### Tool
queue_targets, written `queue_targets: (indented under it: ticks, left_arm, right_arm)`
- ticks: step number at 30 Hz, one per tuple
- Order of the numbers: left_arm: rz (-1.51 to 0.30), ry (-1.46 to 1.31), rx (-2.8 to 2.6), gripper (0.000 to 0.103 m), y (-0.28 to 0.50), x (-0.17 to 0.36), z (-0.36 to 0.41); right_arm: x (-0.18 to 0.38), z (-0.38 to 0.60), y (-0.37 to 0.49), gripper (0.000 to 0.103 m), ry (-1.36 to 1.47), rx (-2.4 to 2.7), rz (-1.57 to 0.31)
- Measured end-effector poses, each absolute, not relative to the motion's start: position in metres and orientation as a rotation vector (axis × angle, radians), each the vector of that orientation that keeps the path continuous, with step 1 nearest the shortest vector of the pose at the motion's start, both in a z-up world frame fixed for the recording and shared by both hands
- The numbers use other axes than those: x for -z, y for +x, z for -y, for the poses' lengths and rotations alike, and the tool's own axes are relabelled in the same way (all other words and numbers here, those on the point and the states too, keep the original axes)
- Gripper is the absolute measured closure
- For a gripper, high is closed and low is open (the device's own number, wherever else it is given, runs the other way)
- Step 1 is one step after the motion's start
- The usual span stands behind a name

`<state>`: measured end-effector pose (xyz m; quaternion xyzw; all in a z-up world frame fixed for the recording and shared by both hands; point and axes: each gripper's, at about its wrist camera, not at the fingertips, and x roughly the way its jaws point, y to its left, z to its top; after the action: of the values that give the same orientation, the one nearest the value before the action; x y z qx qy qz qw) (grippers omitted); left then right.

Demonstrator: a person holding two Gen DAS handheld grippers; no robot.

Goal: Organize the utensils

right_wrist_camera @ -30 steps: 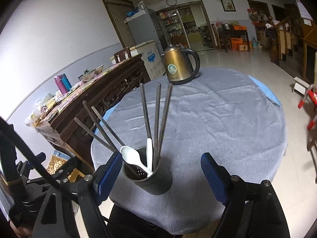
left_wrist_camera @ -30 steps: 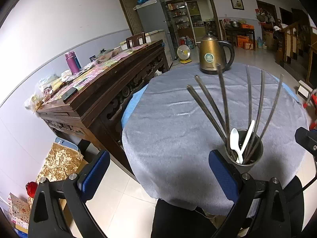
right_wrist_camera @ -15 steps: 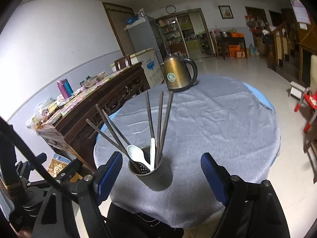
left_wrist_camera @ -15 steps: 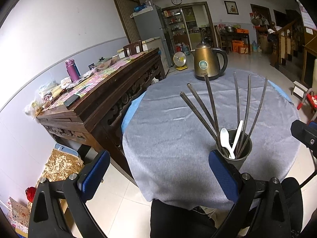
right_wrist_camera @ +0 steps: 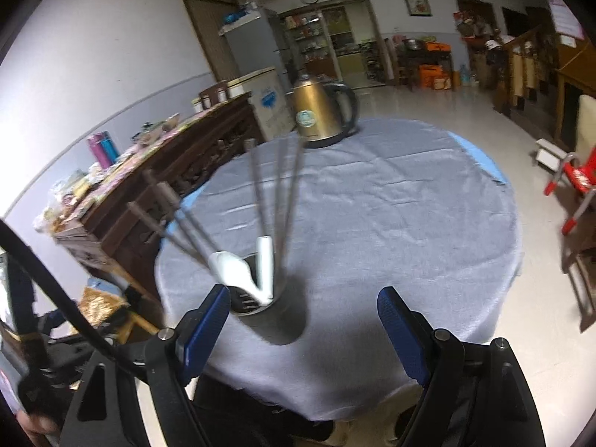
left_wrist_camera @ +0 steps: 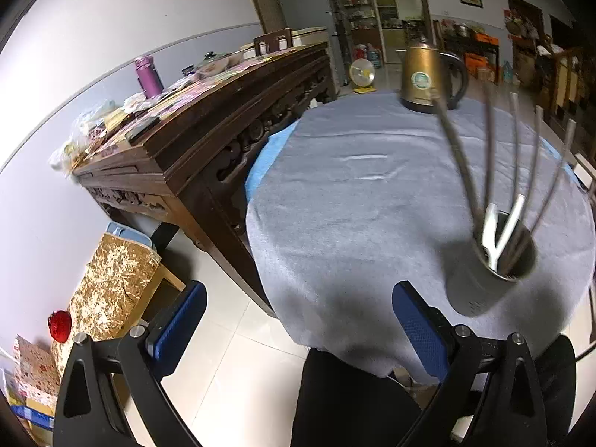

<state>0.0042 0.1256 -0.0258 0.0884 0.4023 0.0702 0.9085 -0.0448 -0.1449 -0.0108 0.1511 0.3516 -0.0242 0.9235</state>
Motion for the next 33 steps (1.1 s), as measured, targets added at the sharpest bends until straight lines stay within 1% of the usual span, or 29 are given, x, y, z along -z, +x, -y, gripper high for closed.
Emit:
queue_targets:
  ticks: [4,7,13,16,26,33]
  left_arm:
    - [-0.862,0.103,-0.082,0.003,0.019,0.038,-0.125]
    - [-0.854,0.065,-0.024,0.003,0.023,0.040,-0.116]
    - [-0.803,0.152,-0.067,0.003,0.039,0.038,-0.102]
    - [-0.788,0.152,-0.114,0.003,0.049,0.036,-0.104]
    - [-0.807,0.133,-0.085,0.003,0.053,0.032,-0.091]
    - [-0.801,0.145,-0.077,0.003,0.044,0.025,-0.081]
  right_arm:
    - [0.021,0.170,-0.038,0.019,0.383,0.082,-0.750]
    - [0.021,0.171,-0.033,0.019,0.397,0.020,-0.724]
    - [0.024,0.166,-0.012,0.020,0.388,-0.047,-0.683]
    - [0.028,0.169,0.000,0.025,0.361,0.004,-0.680]
    - [0.038,0.163,0.027,0.025,0.382,-0.095,-0.723]
    - [0.038,0.150,0.022,0.025,0.373,-0.118,-0.724]
